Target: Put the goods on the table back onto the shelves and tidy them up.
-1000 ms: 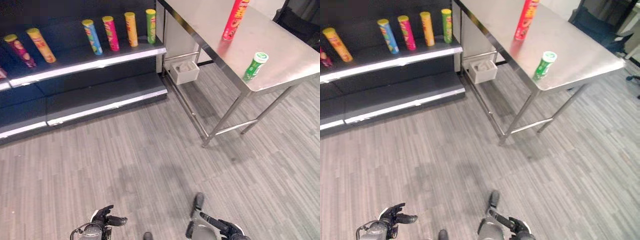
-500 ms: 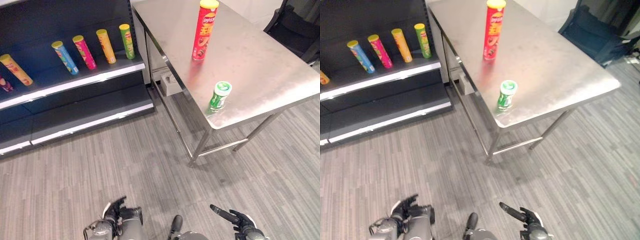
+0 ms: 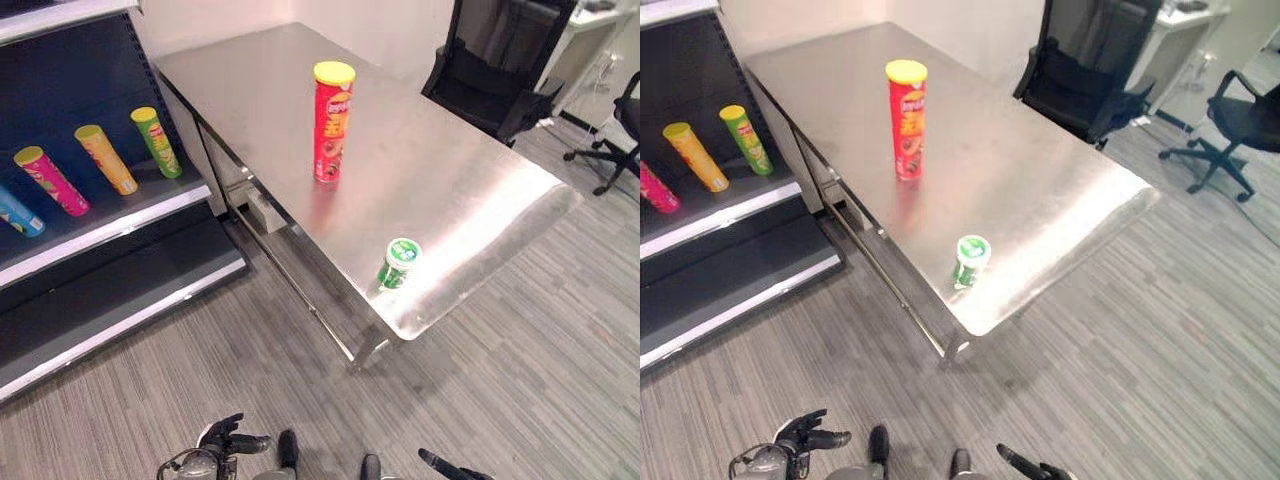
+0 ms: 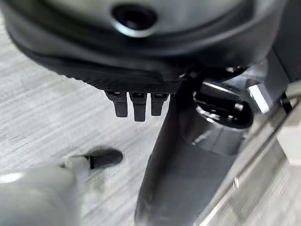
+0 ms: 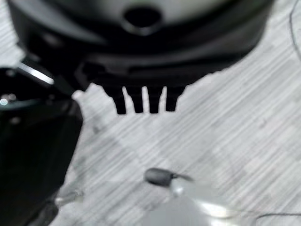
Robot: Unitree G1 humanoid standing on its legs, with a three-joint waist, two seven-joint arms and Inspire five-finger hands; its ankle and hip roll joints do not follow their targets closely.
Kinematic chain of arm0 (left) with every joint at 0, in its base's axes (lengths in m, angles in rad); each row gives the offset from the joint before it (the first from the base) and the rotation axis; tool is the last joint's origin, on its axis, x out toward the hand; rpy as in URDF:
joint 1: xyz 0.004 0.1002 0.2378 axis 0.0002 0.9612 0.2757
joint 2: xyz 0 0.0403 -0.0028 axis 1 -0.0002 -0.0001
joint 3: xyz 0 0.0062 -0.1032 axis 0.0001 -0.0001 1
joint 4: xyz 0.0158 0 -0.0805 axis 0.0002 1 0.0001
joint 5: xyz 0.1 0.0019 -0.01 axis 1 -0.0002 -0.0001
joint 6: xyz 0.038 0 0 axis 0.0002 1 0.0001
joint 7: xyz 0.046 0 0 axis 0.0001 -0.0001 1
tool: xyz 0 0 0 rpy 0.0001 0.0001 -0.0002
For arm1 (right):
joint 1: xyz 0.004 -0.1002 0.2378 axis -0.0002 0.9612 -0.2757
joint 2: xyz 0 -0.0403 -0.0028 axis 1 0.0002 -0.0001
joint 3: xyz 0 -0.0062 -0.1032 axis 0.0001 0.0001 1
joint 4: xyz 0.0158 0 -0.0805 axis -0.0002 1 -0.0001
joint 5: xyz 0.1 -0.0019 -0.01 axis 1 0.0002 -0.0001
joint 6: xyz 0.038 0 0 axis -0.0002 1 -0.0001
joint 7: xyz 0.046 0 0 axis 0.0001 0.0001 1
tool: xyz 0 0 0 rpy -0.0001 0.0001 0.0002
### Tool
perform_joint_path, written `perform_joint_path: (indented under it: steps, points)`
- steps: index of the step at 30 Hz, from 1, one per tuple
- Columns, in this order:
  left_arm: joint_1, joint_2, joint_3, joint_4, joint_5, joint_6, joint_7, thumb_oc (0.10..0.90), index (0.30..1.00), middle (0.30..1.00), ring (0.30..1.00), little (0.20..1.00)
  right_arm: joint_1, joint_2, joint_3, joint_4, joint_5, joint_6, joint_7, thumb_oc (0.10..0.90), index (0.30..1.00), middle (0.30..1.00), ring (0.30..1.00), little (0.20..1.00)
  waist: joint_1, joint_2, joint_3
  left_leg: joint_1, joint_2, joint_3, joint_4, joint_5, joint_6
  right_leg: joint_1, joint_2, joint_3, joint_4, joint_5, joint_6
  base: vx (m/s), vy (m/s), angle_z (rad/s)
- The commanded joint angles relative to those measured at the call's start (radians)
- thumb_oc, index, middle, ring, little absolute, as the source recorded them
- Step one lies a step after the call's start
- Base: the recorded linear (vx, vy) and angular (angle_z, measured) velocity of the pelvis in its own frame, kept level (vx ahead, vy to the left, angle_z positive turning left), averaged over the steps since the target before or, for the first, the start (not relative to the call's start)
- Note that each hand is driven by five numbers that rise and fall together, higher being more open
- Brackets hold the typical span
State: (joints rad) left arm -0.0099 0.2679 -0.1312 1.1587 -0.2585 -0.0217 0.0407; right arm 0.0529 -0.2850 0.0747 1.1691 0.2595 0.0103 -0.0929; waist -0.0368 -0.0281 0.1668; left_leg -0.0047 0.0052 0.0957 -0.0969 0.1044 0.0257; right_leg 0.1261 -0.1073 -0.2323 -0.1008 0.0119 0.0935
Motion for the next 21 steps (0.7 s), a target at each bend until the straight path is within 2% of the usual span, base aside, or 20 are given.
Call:
perform_joint_path:
  steps: [1, 4, 5, 7, 8, 10, 11, 13, 15, 21]
  points:
    - [0.006, 0.034, 0.021, -0.003, 0.039, -0.015, 0.017, 0.8, 0.9, 0.9, 0.9, 0.9, -0.018, -0.122, -0.115, -0.012, 0.051, -0.024, -0.069, 0.8, 0.9, 0.9, 0.9, 0.9, 0.034, -0.003, 0.008, 0.062, 0.106, 0.086, 0.01, -0.059, -0.111, -0.029, -0.026, 0.021, 0.014, 0.03, 0.07, 0.04, 0.081, -0.33]
    - [0.027, 0.041, 0.042, -0.031, 0.061, -0.016, 0.014, 0.8, 0.9, 0.9, 0.9, 0.9, 0.057, -0.22, -0.283, -0.114, 0.055, -0.033, -0.123, 0.8, 0.9, 0.9, 0.9, 0.9, 0.014, -0.006, -0.001, 0.08, 0.102, 0.101, 0.01, -0.079, -0.107, -0.026, -0.036, 0.026, 0.014, 0.03, 0.083, 0.06, 0.081, -0.2]
    - [0.04, 0.029, 0.059, -0.046, 0.087, -0.016, 0.004, 0.8, 0.9, 0.9, 0.9, 0.9, 0.126, -0.317, -0.405, -0.294, -0.004, -0.049, -0.167, 0.8, 0.9, 0.9, 0.9, 0.9, -0.007, -0.005, -0.01, 0.093, 0.097, 0.107, 0.01, -0.091, -0.104, -0.023, -0.042, 0.031, 0.014, 0.03, 0.091, 0.06, 0.087, -0.06]
    - [0.039, 0.027, 0.061, -0.046, 0.093, -0.019, 0.005, 0.8, 0.9, 0.9, 0.9, 0.9, 0.14, -0.348, -0.446, -0.36, -0.017, -0.056, -0.178, 0.8, 0.9, 0.9, 0.9, 0.9, -0.014, -0.005, -0.009, 0.096, 0.097, 0.11, 0.01, -0.093, -0.103, -0.024, -0.044, 0.033, 0.014, 0.031, 0.093, 0.02, 0.042, -0.15]
    - [0.041, 0.019, 0.059, -0.049, 0.111, -0.018, -0.002, 0.8, 0.9, 0.9, 0.9, 0.9, 0.13, -0.445, -0.535, -0.712, -0.05, -0.12, -0.178, 0.8, 0.9, 0.9, 0.9, 0.9, -0.027, -0.004, -0.011, 0.109, 0.098, 0.12, 0.01, -0.1, -0.102, -0.027, -0.046, 0.044, 0.014, 0.034, 0.093, -0.01, 0.013, -0.31]
    - [0.042, 0.018, 0.054, -0.054, 0.118, -0.019, -0.007, 0.8, 0.9, 0.9, 0.9, 0.9, 0.117, -0.473, -0.535, -0.785, -0.066, -0.132, -0.164, 0.8, 0.9, 0.9, 0.9, 0.9, -0.026, -0.001, -0.012, 0.11, 0.099, 0.124, 0.01, -0.1, -0.102, -0.029, -0.045, 0.047, 0.014, 0.034, 0.093, 0.0, -0.002, -0.42]
    - [0.051, 0.028, 0.042, -0.073, 0.137, -0.025, -0.025, 0.8, 0.9, 0.9, 0.9, 0.9, 0.067, -0.538, -0.52, -1.05, -0.078, -0.183, -0.097, 0.8, 0.9, 0.9, 0.9, 0.9, -0.02, 0.002, -0.018, 0.122, 0.104, 0.129, 0.01, -0.105, -0.104, -0.024, -0.043, 0.048, 0.014, 0.029, 0.092, 0.01, -0.021, -0.18]
    - [0.063, 0.037, 0.033, -0.103, 0.155, -0.031, -0.044, 0.8, 0.9, 0.9, 0.9, 0.9, 0.027, -0.563, -0.476, -1.218, -0.037, -0.216, -0.005, 0.8, 0.9, 0.9, 0.9, 0.9, -0.009, 0.005, -0.03, 0.121, 0.107, 0.13, 0.01, -0.099, -0.106, -0.025, -0.041, 0.047, 0.014, 0.029, 0.089, 0.0, -0.045, 0.02]
    - [0.076, 0.04, 0.019, -0.115, 0.17, -0.039, -0.062, 0.8, 0.9, 0.9, 0.9, 0.9, -0.012, -0.585, -0.394, -1.335, 0.01, -0.219, 0.097, 0.8, 0.9, 0.9, 0.9, 0.9, 0.009, 0.01, -0.043, 0.123, 0.113, 0.126, 0.01, -0.094, -0.112, -0.017, -0.038, 0.035, 0.014, 0.025, 0.087, 0.01, -0.077, 0.14]
    - [0.098, 0.04, 0.013, -0.12, 0.18, -0.047, -0.076, 0.8, 0.9, 0.9, 0.9, 0.9, -0.055, -0.592, -0.272, -1.372, 0.047, -0.207, 0.187, 0.8, 0.9, 0.9, 0.9, 0.9, 0.039, 0.02, -0.047, 0.118, 0.116, 0.109, 0.01, -0.084, -0.117, -0.003, -0.038, 0.006, 0.014, 0.018, 0.082, 0.0, -0.05, 0.2]
